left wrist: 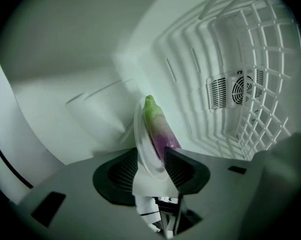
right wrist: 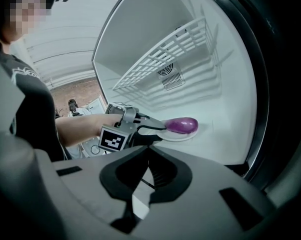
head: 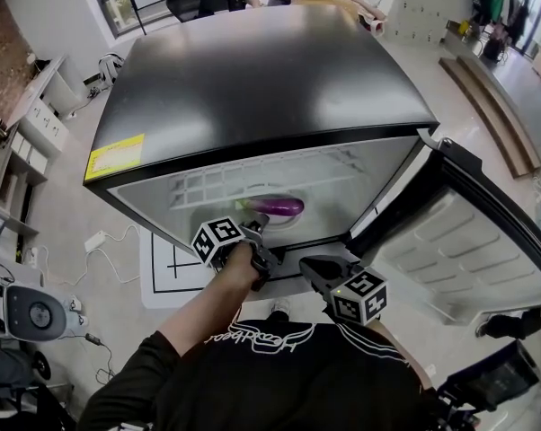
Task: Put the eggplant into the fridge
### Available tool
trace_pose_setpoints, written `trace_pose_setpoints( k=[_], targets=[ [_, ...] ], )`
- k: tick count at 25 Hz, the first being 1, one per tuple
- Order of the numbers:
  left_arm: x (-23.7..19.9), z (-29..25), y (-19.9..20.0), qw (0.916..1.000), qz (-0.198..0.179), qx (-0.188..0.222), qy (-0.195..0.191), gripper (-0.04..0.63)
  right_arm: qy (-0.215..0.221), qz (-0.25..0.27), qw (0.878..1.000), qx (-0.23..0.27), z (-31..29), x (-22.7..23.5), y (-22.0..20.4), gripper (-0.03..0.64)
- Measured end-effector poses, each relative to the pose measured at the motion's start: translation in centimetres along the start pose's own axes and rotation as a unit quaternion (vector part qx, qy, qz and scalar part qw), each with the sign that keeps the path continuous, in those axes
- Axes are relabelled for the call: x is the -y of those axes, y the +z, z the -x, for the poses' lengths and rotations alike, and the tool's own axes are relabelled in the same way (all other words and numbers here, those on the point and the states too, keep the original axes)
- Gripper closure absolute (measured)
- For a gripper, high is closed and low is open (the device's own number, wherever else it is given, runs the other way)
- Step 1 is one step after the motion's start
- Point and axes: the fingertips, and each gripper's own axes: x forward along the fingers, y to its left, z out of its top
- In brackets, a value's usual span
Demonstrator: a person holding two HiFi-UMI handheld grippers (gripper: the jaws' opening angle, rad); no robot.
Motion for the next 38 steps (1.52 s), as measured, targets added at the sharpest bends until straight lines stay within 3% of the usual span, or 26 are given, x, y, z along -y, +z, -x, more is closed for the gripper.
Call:
trace_pose_setpoints(
  k=[4,9,12,16,18,21,24,26,28,30,31,38],
  targets=[
    [0.0,0.2,-0.1,1.0000,0.002,-0.008,-0.001,0.415,-0.001,0.004,1.000,0.001,0.0,0.1,0.4,0.609],
    [0.4,1.8,-0.8,0.9994,-0.007,-0.010,-0.031,0.360,0.001,0.010,1.000,0.004,0.3,-0.3,-0.1,0.609],
    [1.1,3.3,-2.1,0.9972,-0.036,-0.017,-0.064,0.360,0.004,0.013,1.000,0.008,0.7,-0.5,-0.5,0.609],
    [3.3,5.2,-4.2,0.9902,-0.044,-0.039,-0.127,0.360,0.009,0.016,1.000,0.020,1.7,-0.5,0.4,0.609],
    [4.4,6.3,-5.1,0.9838,-0.080,-0.043,-0.154,0.362,0.012,0.022,0.999,0.027,2.4,-0.6,0.8,0.609],
    [6.7,8.0,-6.5,0.9597,-0.182,-0.051,-0.208,0.362,0.019,0.032,0.999,0.036,3.4,-1.5,1.3,0.609],
    [8.3,10.0,-8.3,0.9213,-0.298,-0.063,-0.242,0.364,0.018,0.043,0.998,0.046,4.5,-2.5,1.2,0.610],
    [8.6,11.4,-9.7,0.8924,-0.373,-0.064,-0.245,0.367,0.018,0.048,0.997,0.054,5.5,-3.0,1.1,0.610],
    [8.3,12.6,-11.2,0.8674,-0.429,-0.065,-0.244,0.424,0.019,0.050,0.996,0.065,6.5,-3.6,1.1,0.611],
    [7.7,14.0,-13.1,0.8551,-0.445,-0.075,-0.256,0.563,0.022,0.051,0.996,0.074,7.7,-4.3,0.9,0.611],
    [7.4,14.7,-14.0,0.8519,-0.445,-0.080,-0.265,0.582,0.024,0.053,0.995,0.078,8.3,-4.7,0.7,0.611],
    [6.1,19.7,-19.2,0.8193,-0.495,-0.066,-0.282,0.586,0.050,0.047,0.994,0.085,11.5,-8.1,-2.4,0.611]
  ],
)
